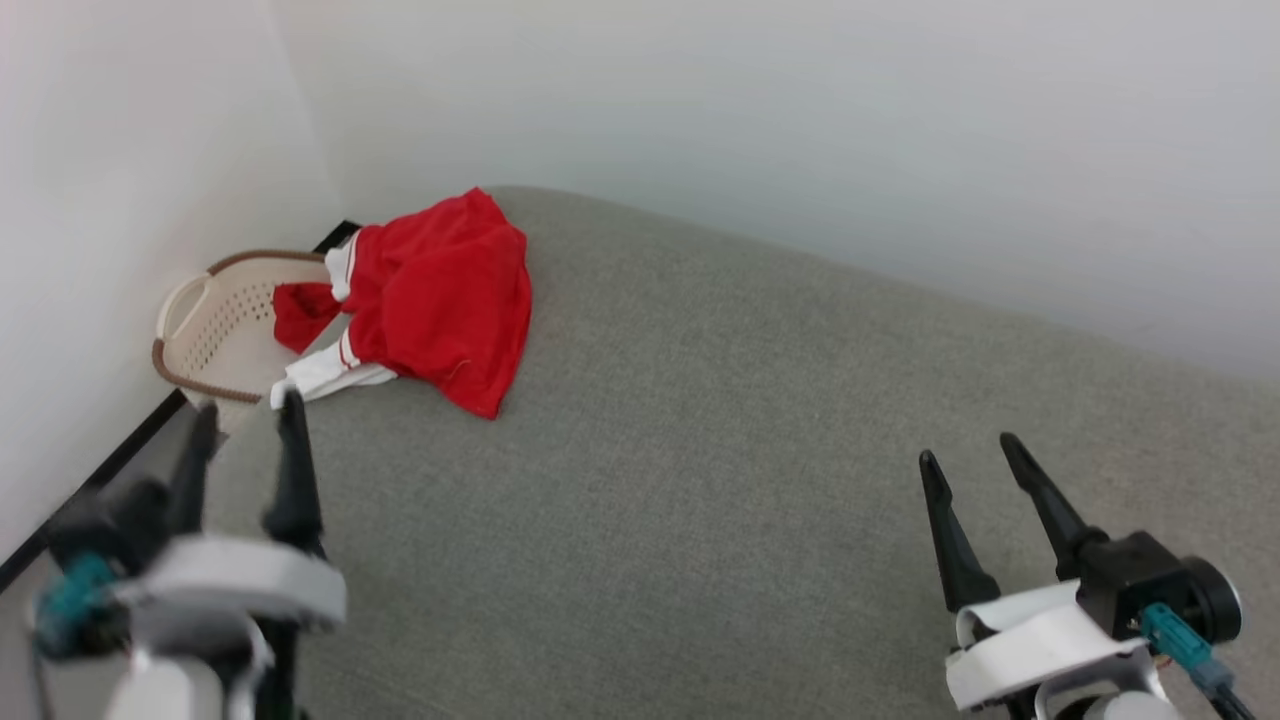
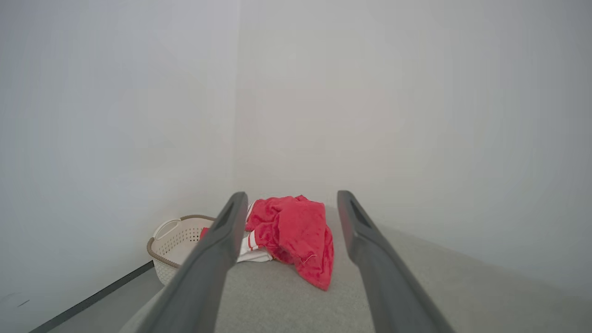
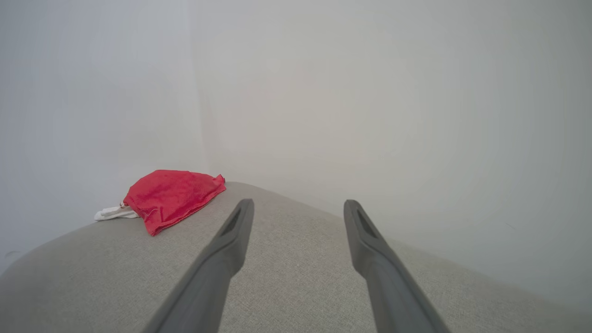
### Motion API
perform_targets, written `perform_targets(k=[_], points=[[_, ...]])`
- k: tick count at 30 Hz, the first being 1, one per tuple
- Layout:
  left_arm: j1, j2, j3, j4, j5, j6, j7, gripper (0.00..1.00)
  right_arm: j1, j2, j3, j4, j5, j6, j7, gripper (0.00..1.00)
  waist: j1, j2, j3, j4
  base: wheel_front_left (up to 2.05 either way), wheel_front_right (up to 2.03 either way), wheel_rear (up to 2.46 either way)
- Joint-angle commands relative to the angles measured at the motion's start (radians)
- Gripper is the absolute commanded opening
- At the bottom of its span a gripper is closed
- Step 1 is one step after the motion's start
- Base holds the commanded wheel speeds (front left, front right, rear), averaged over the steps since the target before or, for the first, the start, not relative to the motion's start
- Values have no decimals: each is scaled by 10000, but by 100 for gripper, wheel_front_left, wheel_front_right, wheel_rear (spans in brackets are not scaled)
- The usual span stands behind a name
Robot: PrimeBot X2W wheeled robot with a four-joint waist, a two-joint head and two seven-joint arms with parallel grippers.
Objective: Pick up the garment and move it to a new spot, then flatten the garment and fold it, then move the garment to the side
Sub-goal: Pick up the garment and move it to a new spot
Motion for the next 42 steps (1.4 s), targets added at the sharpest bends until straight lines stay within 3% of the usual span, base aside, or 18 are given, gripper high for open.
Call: perform_targets(k=[1,13,24,27,35,42], points=[[-433,85,116,-105,-276,-80,318,100,-218,2,19,-141,-136,4,60,100,0,0,597,-132,0,0,0],[-4781,2202,1154,733,-2406,-148,4771,100,-1221,-671,257,-1509,-399,3,747,100,0,0,3500,-1381,0,0,0],[-7899,3466,939,3693,-3184,232,7818,100,-1922,-1519,383,-2823,-95,3,1232,100,0,0,5678,-2406,0,0,0],[-8341,3603,791,4453,-3178,523,8555,100,-2051,-1619,412,-3128,-35,3,1338,100,0,0,6105,-2675,0,0,0],[-8924,4102,579,6060,-2931,805,9137,100,-2183,-1755,317,-3787,58,3,1576,100,0,0,6843,-3086,0,0,0],[-9333,4040,368,7547,-2801,969,9080,100,-2245,-1831,268,-4177,142,3,1867,100,0,0,7179,-3159,0,0,0]])
